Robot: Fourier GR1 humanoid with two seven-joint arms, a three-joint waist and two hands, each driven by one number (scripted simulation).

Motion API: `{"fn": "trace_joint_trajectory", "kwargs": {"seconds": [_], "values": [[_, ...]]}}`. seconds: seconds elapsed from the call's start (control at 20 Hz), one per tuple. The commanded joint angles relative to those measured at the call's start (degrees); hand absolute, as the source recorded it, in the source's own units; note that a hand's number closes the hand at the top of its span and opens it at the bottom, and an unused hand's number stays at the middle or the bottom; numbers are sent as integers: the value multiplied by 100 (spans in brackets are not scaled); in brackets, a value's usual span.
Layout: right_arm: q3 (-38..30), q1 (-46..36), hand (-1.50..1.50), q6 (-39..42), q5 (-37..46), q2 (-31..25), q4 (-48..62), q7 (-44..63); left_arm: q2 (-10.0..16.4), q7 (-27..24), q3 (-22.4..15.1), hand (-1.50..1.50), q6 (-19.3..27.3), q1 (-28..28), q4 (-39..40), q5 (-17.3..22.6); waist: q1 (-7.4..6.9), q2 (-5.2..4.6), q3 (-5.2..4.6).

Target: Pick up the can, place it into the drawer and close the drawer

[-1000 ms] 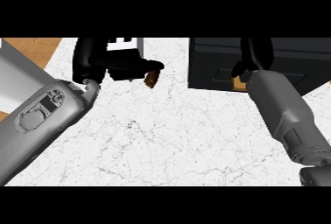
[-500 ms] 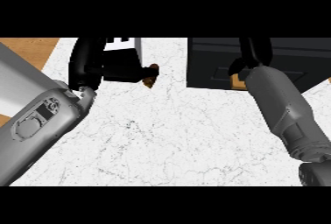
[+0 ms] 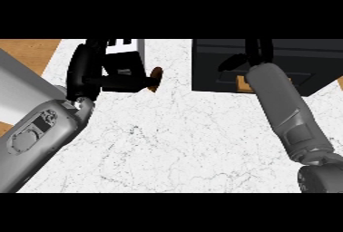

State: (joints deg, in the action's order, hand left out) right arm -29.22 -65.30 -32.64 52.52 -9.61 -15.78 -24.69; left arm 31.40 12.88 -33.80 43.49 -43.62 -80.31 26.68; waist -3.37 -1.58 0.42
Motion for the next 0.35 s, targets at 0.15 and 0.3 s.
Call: {"fn": "trace_joint_trajectory", "kwargs": {"seconds": [0.15, 0.3], "values": [[-981, -457, -150, 606, -1300, 363, -274, -320, 103, -198, 190, -150, -16, 373, -18, -84, 90, 93, -33], [-1038, -380, -150, 628, -1364, 215, -137, -477, 216, -126, 303, -150, -108, 527, -387, -62, -6, 64, -34]]}}
